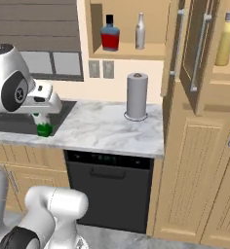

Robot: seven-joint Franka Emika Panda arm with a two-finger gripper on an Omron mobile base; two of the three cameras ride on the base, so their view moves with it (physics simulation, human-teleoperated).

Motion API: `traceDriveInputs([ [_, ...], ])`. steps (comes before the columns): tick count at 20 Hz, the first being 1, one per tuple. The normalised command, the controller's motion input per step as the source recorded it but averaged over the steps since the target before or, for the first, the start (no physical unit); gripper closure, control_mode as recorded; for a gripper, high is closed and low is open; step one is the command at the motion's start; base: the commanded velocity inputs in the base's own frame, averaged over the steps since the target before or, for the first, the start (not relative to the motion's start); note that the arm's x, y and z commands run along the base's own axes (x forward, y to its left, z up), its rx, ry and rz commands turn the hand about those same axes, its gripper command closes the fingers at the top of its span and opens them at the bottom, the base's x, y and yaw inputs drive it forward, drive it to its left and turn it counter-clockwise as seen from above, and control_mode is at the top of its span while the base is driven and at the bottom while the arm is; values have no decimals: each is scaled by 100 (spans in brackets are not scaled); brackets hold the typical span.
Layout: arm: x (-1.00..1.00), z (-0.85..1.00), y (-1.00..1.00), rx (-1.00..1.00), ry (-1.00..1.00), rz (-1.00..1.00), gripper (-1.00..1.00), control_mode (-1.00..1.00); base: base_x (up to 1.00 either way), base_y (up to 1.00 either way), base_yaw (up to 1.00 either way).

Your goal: Sort all alcoholic drinks to one cabinet, and non-alcoholic drinks to the other.

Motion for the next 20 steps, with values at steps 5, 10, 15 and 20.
traceDriveInputs([
  [5, 0, 0, 0, 0, 0, 0, 100, 100, -77, -75, 0],
  [10, 0, 0, 0, 0, 0, 0, 100, 100, -61, -99, 0],
  [15, 0, 0, 0, 0, 0, 0, 100, 100, -65, -98, 0],
  [20, 0, 0, 0, 0, 0, 0, 100, 100, -28, -97, 0],
])
